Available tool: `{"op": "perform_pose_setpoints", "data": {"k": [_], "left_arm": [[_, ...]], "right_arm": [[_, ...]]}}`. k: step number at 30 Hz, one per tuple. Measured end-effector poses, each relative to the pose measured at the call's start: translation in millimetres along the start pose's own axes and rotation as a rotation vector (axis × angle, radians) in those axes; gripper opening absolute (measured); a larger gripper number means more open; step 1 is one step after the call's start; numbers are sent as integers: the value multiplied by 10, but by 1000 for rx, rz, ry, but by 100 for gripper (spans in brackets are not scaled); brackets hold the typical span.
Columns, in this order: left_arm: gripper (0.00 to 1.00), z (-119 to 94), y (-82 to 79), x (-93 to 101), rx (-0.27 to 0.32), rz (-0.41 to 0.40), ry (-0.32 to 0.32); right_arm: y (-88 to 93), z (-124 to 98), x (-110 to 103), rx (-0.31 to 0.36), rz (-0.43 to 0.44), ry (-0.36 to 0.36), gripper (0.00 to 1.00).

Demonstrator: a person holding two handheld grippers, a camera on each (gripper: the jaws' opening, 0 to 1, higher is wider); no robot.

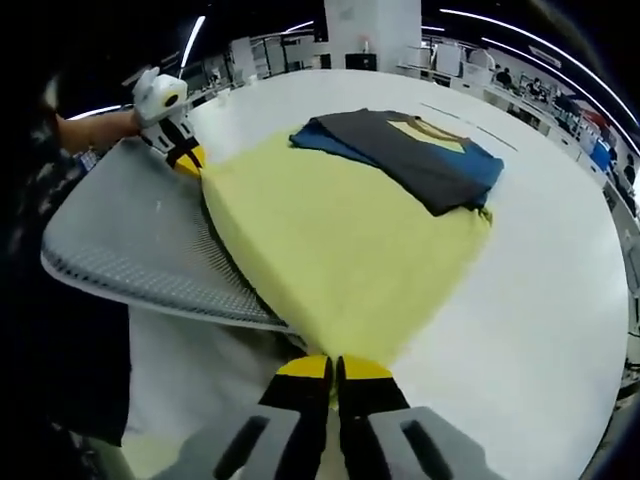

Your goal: Fold the garment on the visible template until the final outline fits inside the template.

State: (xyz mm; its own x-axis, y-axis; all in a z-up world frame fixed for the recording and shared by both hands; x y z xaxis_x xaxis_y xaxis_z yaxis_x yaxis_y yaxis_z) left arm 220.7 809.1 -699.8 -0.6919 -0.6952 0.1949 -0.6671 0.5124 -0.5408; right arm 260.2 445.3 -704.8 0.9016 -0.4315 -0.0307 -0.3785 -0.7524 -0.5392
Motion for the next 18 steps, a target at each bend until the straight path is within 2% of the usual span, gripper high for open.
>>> {"op": "perform_pose_setpoints", "data": {"k": [4,7,10,18], "left_arm": [[0,-35,29,41,-12,-24,16],[0,-51,53,68,-21,-73,37],[0,-68,51,77,-22,-67,39],[0,-216,-160,19,23,-27,0]], "right_arm": [[16,-41,-61,-19,-9,-25,0],[32,-62,-89,-31,-15,-39,0],[27,-77,-107,-39,-24,-48,0],[-109,-144,21,-17,-36,10,0]]}}
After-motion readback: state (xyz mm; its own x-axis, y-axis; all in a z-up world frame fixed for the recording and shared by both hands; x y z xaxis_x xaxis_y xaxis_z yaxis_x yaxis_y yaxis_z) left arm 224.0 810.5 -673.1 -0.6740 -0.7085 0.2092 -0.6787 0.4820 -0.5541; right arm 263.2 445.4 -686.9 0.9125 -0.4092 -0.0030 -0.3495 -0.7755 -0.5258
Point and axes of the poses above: the point that each gripper's makers call its tool centre point, and the gripper's own axes: z roughly forward along the fingers, x roughly to its right, y roughly out of its underside, the point moved 7 cm from there along -z, roughly backward along the fingers, and after that the axes turned 7 degrees about -z, right-handed, at the moved point
